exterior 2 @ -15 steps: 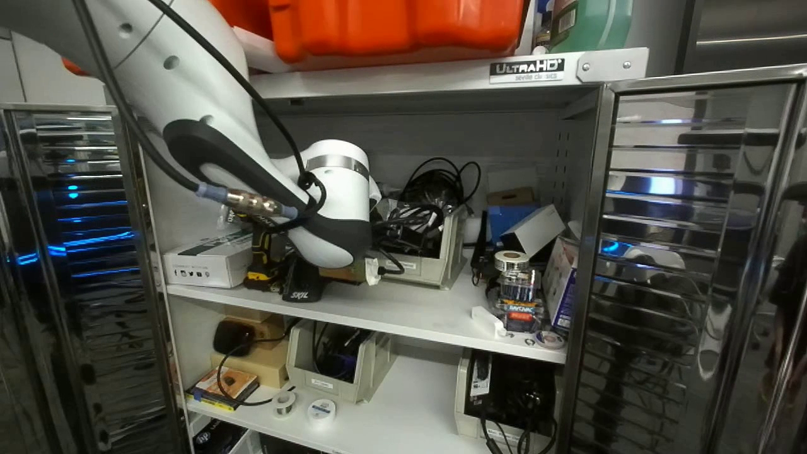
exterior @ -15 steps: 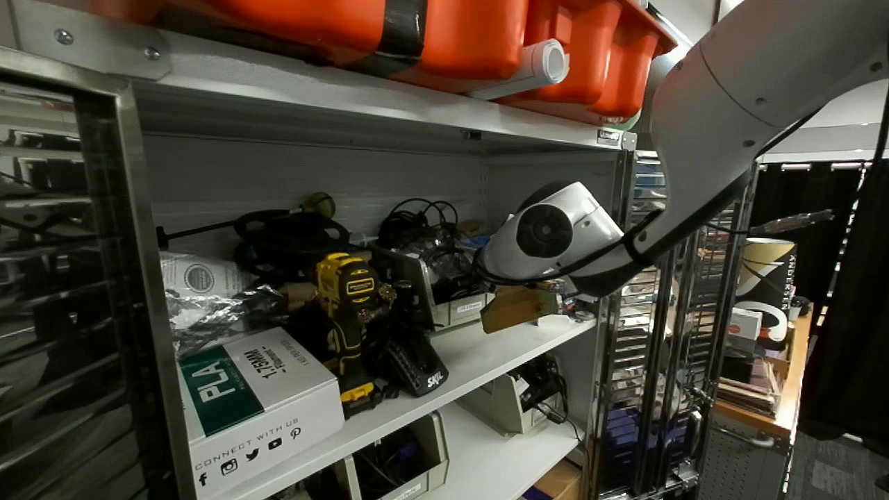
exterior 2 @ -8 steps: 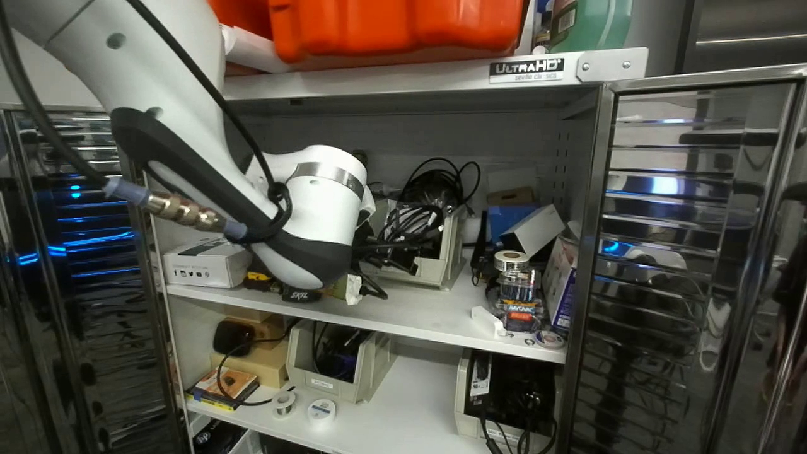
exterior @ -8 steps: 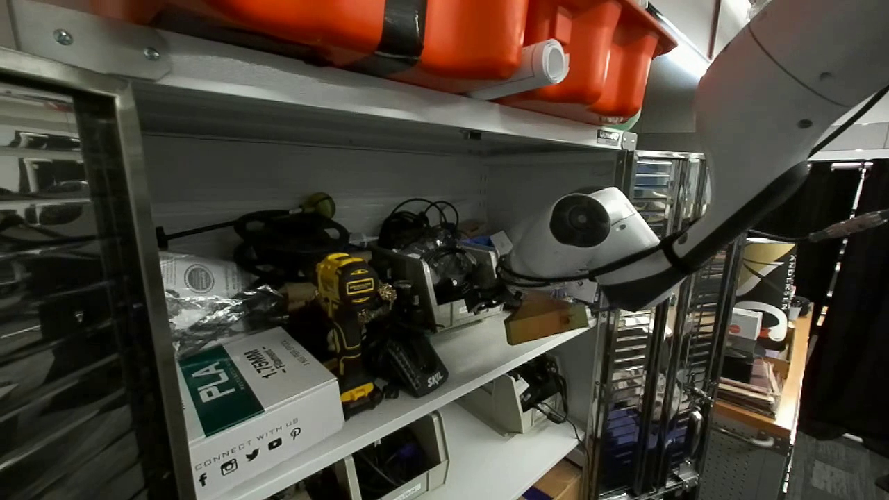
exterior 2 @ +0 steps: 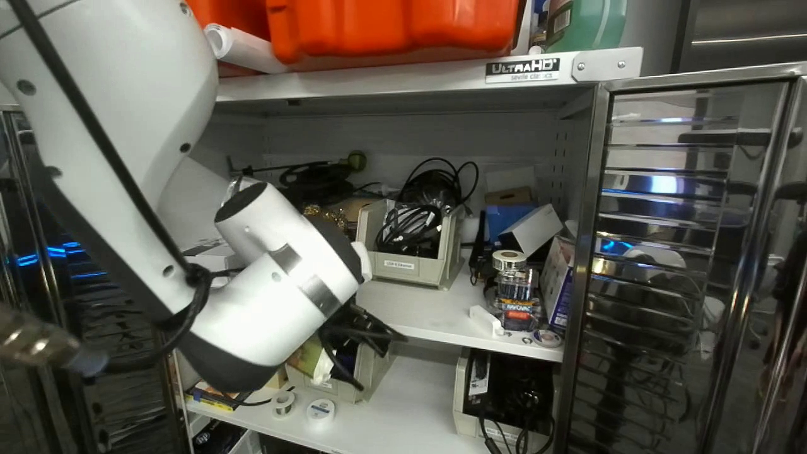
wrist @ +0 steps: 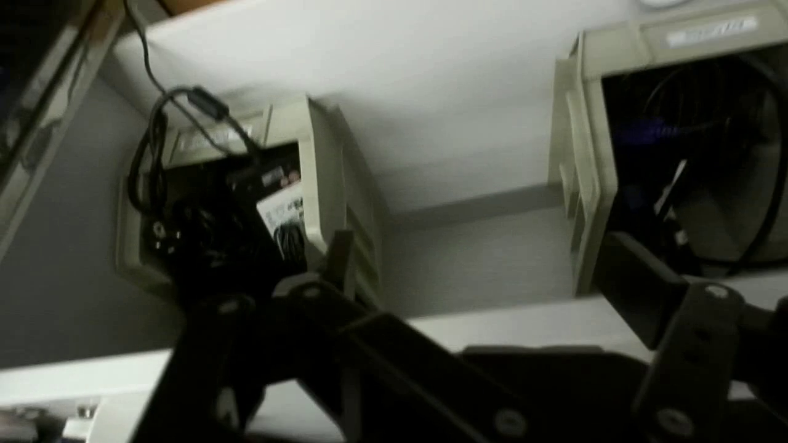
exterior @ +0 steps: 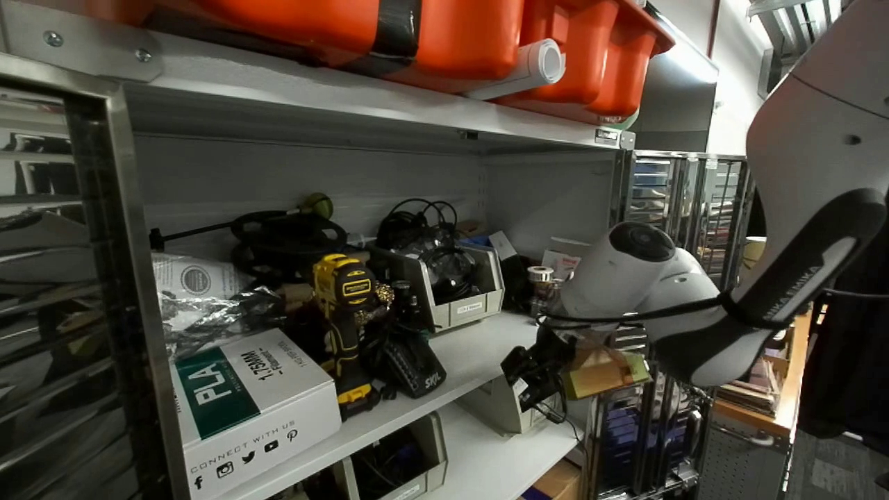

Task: Put the black cable in the gray box

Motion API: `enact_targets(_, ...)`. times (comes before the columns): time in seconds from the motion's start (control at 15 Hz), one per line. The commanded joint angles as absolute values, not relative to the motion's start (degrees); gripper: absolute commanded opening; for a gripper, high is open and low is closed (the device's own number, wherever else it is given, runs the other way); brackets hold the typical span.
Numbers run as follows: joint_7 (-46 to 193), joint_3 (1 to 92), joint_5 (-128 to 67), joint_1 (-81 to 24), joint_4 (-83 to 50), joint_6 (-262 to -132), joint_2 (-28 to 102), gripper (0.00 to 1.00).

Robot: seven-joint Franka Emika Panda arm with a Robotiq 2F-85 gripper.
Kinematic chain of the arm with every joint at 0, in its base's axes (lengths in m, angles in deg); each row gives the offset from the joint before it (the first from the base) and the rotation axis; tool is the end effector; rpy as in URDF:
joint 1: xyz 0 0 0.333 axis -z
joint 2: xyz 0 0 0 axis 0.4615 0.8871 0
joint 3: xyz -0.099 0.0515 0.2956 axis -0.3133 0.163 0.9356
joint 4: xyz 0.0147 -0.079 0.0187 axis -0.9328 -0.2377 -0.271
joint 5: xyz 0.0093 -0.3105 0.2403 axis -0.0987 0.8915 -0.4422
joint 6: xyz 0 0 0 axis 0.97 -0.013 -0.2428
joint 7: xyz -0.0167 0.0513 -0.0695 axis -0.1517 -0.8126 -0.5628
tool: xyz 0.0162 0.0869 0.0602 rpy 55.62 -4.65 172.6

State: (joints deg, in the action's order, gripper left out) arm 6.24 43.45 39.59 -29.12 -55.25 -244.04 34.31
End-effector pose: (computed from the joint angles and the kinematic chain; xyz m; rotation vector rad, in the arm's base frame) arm 0.5289 0.0408 0.2805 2.9623 -0.0860 0.9436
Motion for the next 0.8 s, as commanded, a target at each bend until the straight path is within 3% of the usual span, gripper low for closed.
enact_targets(0.0, 21.71, 55.46, 24.46, -19.11, -65.46, -244.21, 31.74, 1.0)
enact_targets(0.33, 41.88, 78.29, 0.72, -2.86, -67.86, -238.27, 38.94, 1.0)
enact_targets(0.4, 35.21, 71.48, 7.1, -8.4, -67.96, -239.94, 36.71, 1.0)
enact_targets(0.47, 47.06, 68.99, -7.66, -13.59, -69.47, -240.32, 36.3, 1.0)
enact_targets(0.73, 48.77, 71.17, -9.36, -11.61, -69.22, -240.17, 37.83, 1.0)
